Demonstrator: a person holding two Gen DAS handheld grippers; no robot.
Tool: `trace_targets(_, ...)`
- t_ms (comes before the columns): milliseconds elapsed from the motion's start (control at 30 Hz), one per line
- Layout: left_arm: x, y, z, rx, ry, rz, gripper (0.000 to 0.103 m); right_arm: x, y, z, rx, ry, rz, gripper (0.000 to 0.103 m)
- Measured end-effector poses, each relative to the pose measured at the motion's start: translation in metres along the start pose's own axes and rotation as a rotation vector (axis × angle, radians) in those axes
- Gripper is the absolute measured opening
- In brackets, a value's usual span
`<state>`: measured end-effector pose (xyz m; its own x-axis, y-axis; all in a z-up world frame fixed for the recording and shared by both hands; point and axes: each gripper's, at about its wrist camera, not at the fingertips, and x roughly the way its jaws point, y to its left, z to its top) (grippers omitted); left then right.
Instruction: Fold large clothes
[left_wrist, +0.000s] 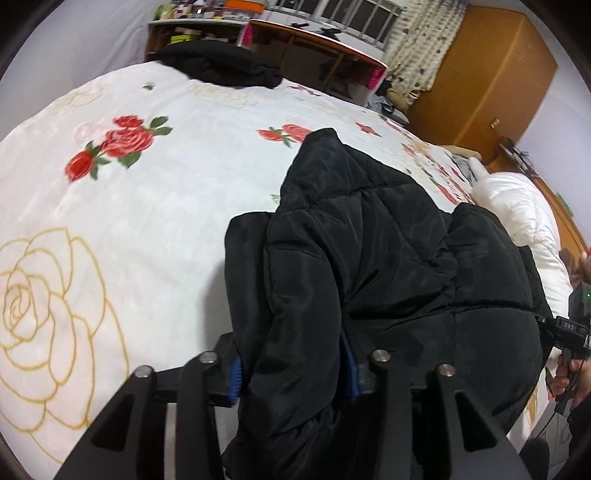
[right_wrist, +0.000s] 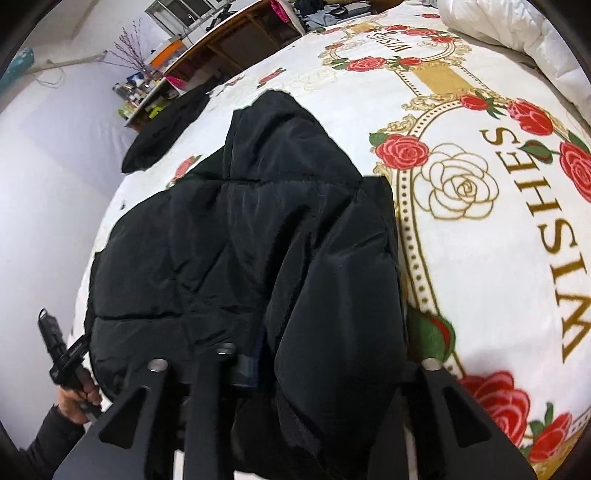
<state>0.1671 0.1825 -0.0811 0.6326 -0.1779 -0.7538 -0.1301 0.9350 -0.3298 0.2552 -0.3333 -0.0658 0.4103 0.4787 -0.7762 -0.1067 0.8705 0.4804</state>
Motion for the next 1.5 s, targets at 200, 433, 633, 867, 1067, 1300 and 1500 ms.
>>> trace_targets(200, -0.021, 0.003, -0.001, -0.016, -0.002, 0.041, 0.059, -0.011, 0.009, 0.006, -0.025, -0.021, -0.046, 0.053)
trace_targets(433, -0.069, -0.018, 0.007, 0.067, -0.096, 0.108, 0.058, -0.055, 0.025, 0.004, -0.116, -0.124, -0.073, 0.059)
trace_targets(633, -0.08, -0.047, 0.016, 0.1, -0.137, 0.072, 0.058, -0.066, 0.015, 0.028, -0.052, -0.21, -0.109, 0.072)
trace_targets(867, -0.042, -0.094, 0.012, 0.225, -0.108, 0.066, 0.058, -0.074, 0.062, 0.005, -0.221, -0.297, -0.144, 0.047)
trace_targets(1067, 0.005, -0.078, 0.015, 0.187, -0.088, 0.182, 0.06, 0.014, 0.043, 0.012, -0.241, -0.093, -0.226, 0.033)
trace_targets(1300, 0.008, -0.081, 0.013, 0.2, -0.091, 0.216, 0.06, 0.034, 0.043, 0.019, -0.257, -0.064, -0.264, 0.033)
trace_targets(1500, -0.025, -0.09, 0.01, 0.19, -0.1, 0.199, 0.06, -0.011, 0.06, 0.003, -0.252, -0.136, -0.255, 0.033)
